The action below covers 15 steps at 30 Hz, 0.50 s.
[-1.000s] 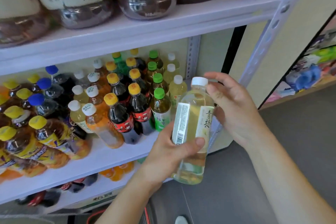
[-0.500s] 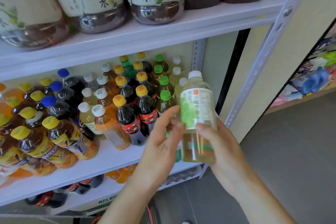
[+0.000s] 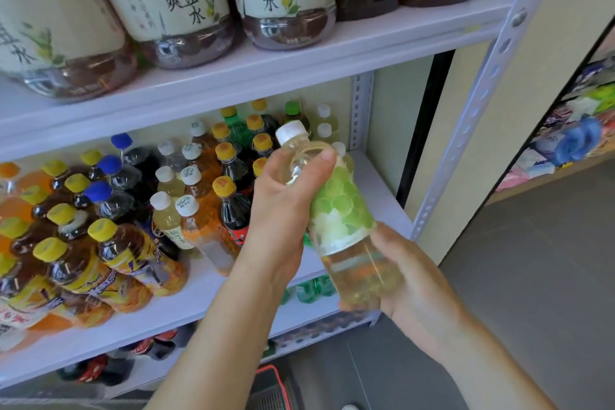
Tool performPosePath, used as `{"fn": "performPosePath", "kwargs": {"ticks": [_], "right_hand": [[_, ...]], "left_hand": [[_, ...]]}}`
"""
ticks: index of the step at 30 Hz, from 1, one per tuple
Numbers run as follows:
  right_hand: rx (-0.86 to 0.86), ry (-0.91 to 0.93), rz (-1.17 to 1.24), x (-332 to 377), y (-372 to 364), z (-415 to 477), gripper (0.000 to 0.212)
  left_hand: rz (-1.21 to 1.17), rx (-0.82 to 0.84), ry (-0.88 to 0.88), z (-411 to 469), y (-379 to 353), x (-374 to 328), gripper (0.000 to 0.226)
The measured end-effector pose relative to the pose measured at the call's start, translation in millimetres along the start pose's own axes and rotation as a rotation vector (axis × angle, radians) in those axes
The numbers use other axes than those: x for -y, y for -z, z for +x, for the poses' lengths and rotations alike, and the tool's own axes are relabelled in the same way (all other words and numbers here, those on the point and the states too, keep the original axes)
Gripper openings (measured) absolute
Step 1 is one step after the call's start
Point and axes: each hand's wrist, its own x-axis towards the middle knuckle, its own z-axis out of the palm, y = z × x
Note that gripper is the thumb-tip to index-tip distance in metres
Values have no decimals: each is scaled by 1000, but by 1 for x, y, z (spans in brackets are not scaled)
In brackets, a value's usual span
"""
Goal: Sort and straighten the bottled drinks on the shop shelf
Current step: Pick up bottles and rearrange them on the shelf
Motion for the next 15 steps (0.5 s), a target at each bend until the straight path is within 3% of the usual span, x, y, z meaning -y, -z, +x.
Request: {"fn": "performPosePath", "kwargs": {"ticks": [2,4,6,9,13,15], "right_hand": [[-33,190,-172,-2,3,-3,51],[-48,259,-180,-6,3,-10,60],[-8,169,7,-7,2,-14,63],[147,-119,381,-5,-5,-18,65],[254,-223,599,-17,-14,-28,50],[251,-222,586,-20,-25,-34,55]], "left_hand": [[66,-80,-65,0,1,0,46],[31,-84,-21,-2,2,0,47],[-46,-30,70,-5,8,-4,42],[-121,180,143,-8,24,-12,31],[-150,450,120,-14,39,-21,61],[-102,466,82,-21,44,-23,71]]}}
